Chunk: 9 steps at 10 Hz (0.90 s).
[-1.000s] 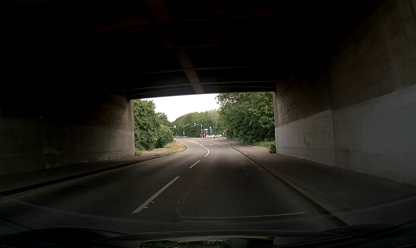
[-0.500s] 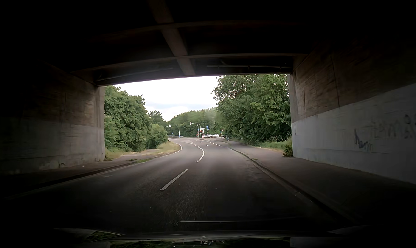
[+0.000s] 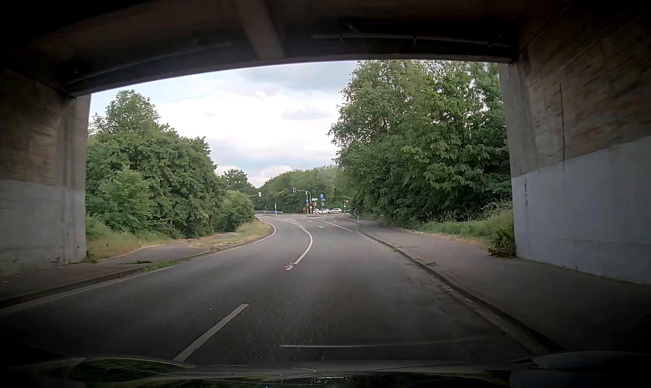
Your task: Follow the waypoints while adhering to traffic rules and regulations
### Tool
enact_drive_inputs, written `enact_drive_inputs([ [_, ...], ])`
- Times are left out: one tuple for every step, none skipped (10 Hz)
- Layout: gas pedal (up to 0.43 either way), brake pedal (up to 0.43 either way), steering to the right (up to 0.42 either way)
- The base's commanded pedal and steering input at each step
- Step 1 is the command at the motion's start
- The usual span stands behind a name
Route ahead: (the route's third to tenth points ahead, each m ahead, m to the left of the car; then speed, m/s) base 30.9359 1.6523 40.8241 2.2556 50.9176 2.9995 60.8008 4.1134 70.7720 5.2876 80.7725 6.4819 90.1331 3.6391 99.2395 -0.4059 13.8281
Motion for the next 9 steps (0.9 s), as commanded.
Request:
enact_drive_inputs([
  [0.079,0.0,-0.001],
  [0.079,0.0,-0.001],
  [0.079,0.0,-0.001],
  [0.079,0.0,-0.001],
  [0.079,0.0,-0.002],
  [0.079,0.0,-0.001],
  [0.079,0.0,-0.002],
  [0.079,0.0,-0.002],
  [0.079,0.0,-0.002],
])
